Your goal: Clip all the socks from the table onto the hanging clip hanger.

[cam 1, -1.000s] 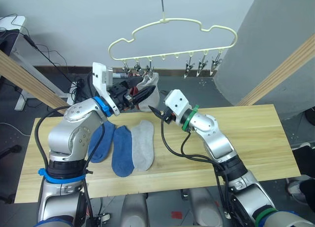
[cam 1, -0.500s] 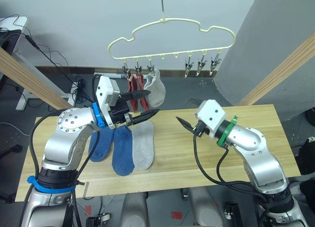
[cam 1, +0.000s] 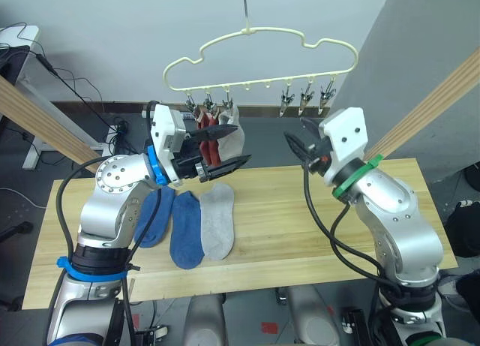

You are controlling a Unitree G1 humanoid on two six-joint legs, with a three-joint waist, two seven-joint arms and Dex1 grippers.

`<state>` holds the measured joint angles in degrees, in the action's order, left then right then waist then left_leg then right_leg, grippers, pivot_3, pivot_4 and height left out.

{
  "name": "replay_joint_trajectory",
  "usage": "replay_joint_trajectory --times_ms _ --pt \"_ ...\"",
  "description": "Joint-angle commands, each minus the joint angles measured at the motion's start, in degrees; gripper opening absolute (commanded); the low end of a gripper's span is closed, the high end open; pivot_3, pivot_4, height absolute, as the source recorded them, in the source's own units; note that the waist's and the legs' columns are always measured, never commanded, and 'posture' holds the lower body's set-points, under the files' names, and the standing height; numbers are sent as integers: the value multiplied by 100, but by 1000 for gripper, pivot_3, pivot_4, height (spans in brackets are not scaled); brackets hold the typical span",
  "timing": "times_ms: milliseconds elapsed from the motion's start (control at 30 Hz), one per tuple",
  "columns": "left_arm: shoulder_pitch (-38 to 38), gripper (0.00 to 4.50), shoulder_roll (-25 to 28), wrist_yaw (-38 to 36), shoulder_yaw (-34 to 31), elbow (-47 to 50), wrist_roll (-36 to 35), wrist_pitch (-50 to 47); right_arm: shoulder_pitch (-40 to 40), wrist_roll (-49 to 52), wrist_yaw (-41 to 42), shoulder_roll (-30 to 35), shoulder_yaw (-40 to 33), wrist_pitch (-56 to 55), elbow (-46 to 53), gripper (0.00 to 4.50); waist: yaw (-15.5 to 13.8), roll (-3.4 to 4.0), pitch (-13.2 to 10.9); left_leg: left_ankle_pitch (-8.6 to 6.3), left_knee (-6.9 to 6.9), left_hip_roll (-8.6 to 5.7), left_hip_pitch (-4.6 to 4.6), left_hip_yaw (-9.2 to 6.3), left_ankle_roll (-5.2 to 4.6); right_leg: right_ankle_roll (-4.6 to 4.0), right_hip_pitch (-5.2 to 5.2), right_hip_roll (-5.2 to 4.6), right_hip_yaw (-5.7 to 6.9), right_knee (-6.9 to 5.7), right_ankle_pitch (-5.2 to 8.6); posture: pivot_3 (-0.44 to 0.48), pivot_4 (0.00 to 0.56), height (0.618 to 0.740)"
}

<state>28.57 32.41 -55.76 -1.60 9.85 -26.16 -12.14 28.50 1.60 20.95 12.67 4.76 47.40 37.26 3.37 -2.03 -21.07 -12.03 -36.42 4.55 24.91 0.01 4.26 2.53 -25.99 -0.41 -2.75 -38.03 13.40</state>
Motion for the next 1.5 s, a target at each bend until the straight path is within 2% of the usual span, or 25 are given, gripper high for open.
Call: replay_joint_trajectory --times_ms 33,167,567,1500 --pt "20 3250 14 14 -130 123 -81 68 139 -60 -253 -39 68 53 2 1955 -1 0 0 0 0 0 0 -1 0 -1 0 0 0 0 0 -119 357 740" --pt "102 3250 -92 306 -211 19 50 184 396 23 -473 -300 21 -66 -380 1955 -5 0 0 0 0 -1 2 0 0 -3 0 -1 0 0 -2 -109 356 740" --pt "126 3250 -129 308 -98 24 89 135 865 101 -660 -530 47 -467 -1159 1955 -4 0 0 0 0 0 3 -1 -1 -9 -1 0 2 -1 -5 -111 356 740" --pt "-35 3250 -124 393 15 80 179 53 1243 272 -832 -902 40 -1010 -1716 1955 -6 0 0 0 0 0 4 -2 -1 -11 -2 0 3 -4 -7 -106 354 740"
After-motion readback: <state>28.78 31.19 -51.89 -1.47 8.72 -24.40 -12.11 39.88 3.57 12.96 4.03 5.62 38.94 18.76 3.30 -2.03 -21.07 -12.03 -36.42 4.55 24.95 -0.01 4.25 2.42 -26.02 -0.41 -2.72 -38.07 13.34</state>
